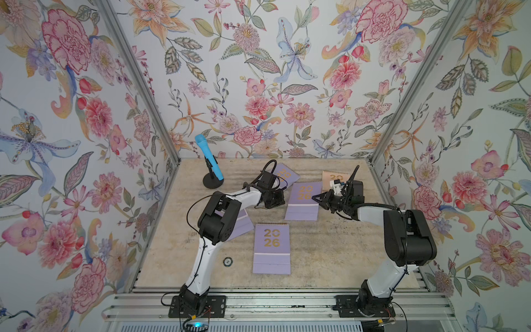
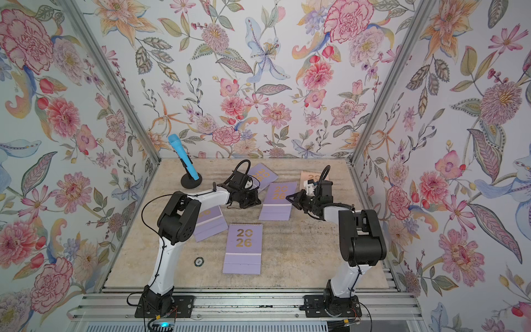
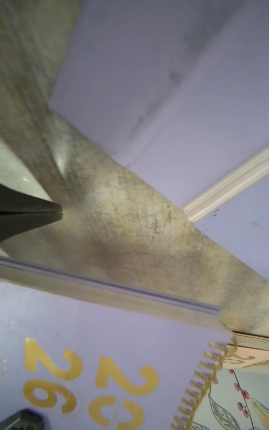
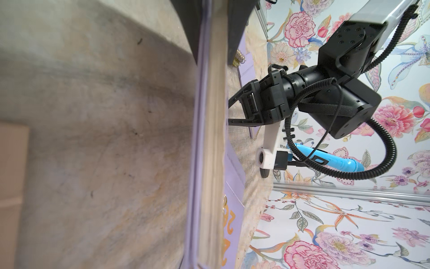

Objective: Stack the calendars
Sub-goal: Pick up the calendar at the center of the board, then place the calendar at the calendar.

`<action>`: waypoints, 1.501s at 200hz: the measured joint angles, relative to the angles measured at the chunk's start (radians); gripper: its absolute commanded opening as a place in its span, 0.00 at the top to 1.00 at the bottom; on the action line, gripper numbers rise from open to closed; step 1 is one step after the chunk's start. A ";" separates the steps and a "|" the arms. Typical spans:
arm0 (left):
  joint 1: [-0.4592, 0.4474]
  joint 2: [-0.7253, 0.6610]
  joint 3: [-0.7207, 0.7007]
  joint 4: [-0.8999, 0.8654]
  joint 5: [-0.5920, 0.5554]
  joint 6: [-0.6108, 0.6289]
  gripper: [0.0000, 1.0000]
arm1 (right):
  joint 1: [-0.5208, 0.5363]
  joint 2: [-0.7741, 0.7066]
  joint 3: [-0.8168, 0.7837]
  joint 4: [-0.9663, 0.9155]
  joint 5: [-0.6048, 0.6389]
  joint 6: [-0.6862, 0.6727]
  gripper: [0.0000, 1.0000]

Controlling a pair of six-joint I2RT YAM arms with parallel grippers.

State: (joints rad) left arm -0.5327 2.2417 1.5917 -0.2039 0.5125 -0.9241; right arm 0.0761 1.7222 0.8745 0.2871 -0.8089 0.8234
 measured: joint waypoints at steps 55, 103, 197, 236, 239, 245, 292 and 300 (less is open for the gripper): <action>0.036 -0.240 -0.193 0.002 -0.022 0.026 1.00 | 0.024 -0.224 -0.105 -0.080 0.008 -0.024 0.93; 0.055 -0.446 -0.452 0.024 -0.048 0.037 1.00 | 0.185 -0.387 -0.219 -0.120 0.051 -0.014 0.94; 0.077 -0.780 -0.884 0.061 -0.083 0.037 1.00 | 0.496 -0.554 -0.471 0.031 0.223 0.170 0.94; 0.077 -0.813 -0.958 0.071 -0.098 0.037 1.00 | 0.595 -0.476 -0.480 0.164 0.278 0.226 0.94; 0.077 -0.813 -0.963 0.072 -0.098 0.037 1.00 | 0.602 -0.463 -0.479 0.178 0.283 0.231 0.94; 0.077 -0.815 -0.969 0.072 -0.098 0.037 1.00 | 0.613 -0.447 -0.479 0.197 0.288 0.238 0.94; 0.077 -0.815 -0.994 0.087 -0.098 0.037 1.00 | 0.644 -0.322 -0.478 0.320 0.302 0.282 0.94; 0.077 -0.815 -0.994 0.091 -0.098 0.037 1.00 | 0.645 -0.306 -0.477 0.338 0.302 0.290 0.94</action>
State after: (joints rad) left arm -0.4561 1.4265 0.5976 -0.1127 0.4145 -0.8871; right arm 0.7208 1.4162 0.3977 0.6254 -0.5068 1.1130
